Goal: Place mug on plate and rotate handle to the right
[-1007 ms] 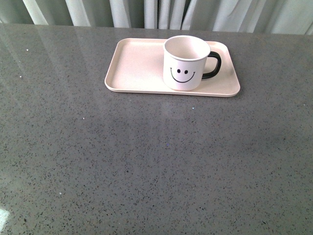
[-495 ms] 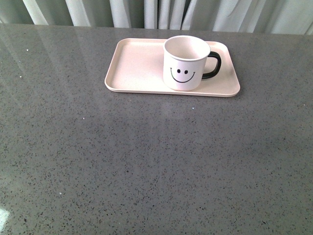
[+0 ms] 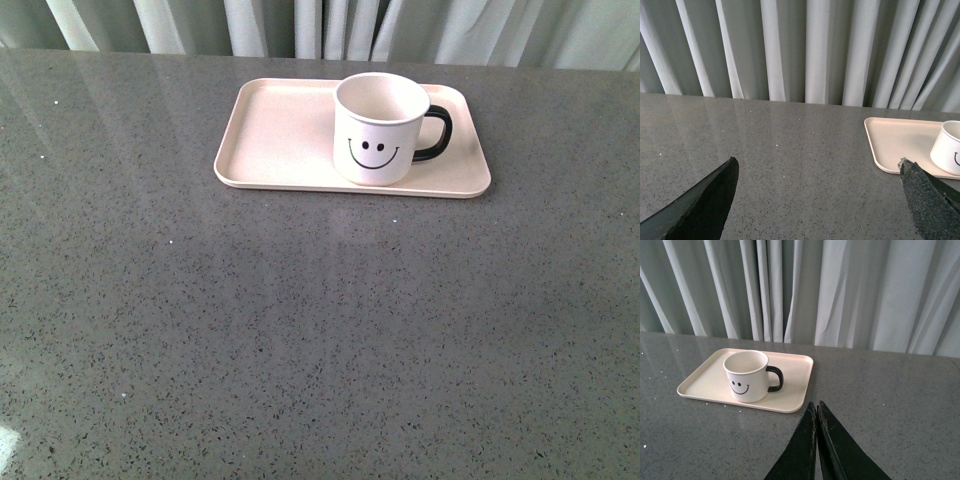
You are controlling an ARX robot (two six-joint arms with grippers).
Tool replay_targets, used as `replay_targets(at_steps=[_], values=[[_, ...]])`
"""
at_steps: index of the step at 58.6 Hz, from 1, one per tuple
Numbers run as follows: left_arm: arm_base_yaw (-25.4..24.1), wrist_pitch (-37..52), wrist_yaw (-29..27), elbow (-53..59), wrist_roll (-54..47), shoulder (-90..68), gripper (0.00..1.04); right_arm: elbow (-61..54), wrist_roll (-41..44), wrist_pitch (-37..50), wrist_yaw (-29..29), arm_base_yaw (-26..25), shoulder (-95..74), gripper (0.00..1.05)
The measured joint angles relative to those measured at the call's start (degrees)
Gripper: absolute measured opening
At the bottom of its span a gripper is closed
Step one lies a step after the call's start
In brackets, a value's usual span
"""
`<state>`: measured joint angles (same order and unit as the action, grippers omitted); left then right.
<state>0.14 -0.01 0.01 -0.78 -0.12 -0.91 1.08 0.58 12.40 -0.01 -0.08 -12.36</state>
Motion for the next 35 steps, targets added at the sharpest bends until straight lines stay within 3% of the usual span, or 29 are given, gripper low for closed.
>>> replay_targets(at_steps=[11, 16, 29, 35], values=[[0.00, 0.00, 0.00, 0.00, 0.02, 0.00, 0.96, 0.00, 0.02, -2.56, 0.00, 0.00, 2.56, 0.02], [0.00, 0.00, -0.02, 0.00, 0.00, 0.00, 0.96, 0.00, 0.02, -11.19, -0.11, 0.00, 9.33, 0.02], [0.00, 0.00, 0.00, 0.00, 0.02, 0.00, 0.96, 0.00, 0.02, -12.26, -0.02, 0.00, 11.96, 0.02], [0.00, 0.00, 0.00, 0.00, 0.00, 0.00, 0.96, 0.00, 0.02, -12.28, 0.00, 0.00, 12.02, 0.17]])
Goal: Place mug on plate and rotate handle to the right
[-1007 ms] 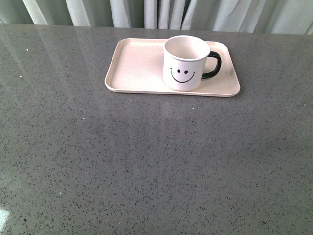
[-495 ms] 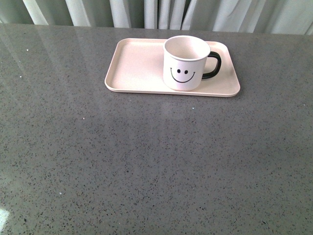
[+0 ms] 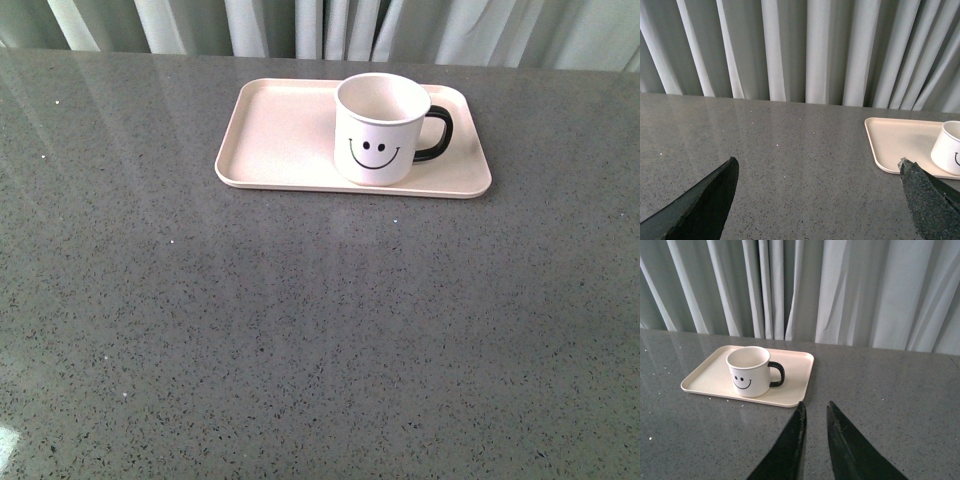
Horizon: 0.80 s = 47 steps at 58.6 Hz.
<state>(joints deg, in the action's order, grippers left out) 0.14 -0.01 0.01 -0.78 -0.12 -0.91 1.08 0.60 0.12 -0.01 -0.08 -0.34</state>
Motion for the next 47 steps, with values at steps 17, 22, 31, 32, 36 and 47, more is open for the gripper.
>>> replay_targets(at_steps=[17, 22, 31, 32, 36, 47], values=[[0.00, 0.00, 0.00, 0.00, 0.00, 0.00, 0.96, 0.00, 0.00, -0.02, 0.00, 0.00, 0.02, 0.73], [0.00, 0.00, 0.00, 0.00, 0.02, 0.00, 0.96, 0.00, 0.00, -0.02, 0.00, 0.00, 0.02, 0.89], [0.00, 0.00, 0.00, 0.00, 0.02, 0.00, 0.96, 0.00, -0.02, -0.02, 0.00, 0.00, 0.02, 0.95], [0.00, 0.00, 0.00, 0.00, 0.00, 0.00, 0.96, 0.00, -0.02, -0.02, 0.00, 0.00, 0.02, 0.95], [0.00, 0.00, 0.00, 0.00, 0.00, 0.00, 0.96, 0.00, -0.04, -0.02, 0.00, 0.00, 0.02, 0.96], [0.02, 0.00, 0.00, 0.00, 0.02, 0.00, 0.96, 0.00, -0.04, -0.02, 0.00, 0.00, 0.02, 0.96]])
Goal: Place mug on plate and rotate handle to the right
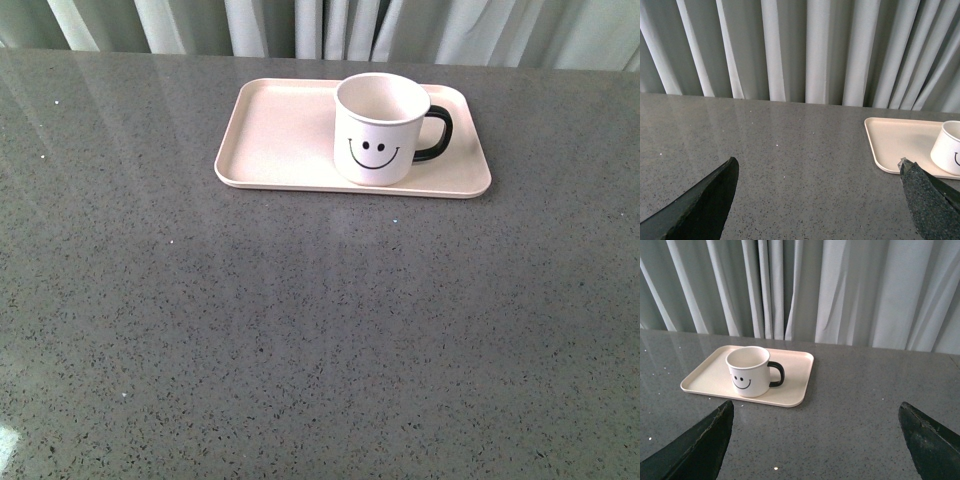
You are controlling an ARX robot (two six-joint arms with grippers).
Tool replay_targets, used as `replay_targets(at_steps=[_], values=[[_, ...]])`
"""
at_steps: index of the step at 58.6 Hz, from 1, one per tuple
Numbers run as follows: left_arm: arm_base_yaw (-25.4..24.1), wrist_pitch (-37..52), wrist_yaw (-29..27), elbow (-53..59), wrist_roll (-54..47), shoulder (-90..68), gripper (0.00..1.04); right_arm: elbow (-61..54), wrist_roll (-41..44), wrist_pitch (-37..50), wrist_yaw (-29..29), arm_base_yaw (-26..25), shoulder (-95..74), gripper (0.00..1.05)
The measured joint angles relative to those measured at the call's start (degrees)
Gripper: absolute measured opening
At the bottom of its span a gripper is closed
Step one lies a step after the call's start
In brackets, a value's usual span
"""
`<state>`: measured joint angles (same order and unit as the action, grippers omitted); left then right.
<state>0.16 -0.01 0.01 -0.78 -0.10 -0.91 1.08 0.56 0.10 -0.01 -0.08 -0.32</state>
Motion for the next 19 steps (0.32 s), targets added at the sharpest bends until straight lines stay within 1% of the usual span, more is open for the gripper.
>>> replay_targets(at_steps=[19], values=[[-0.02, 0.00, 0.00, 0.00, -0.02, 0.00, 0.96, 0.00, 0.02, 0.00, 0.00, 0.00, 0.00, 0.96]])
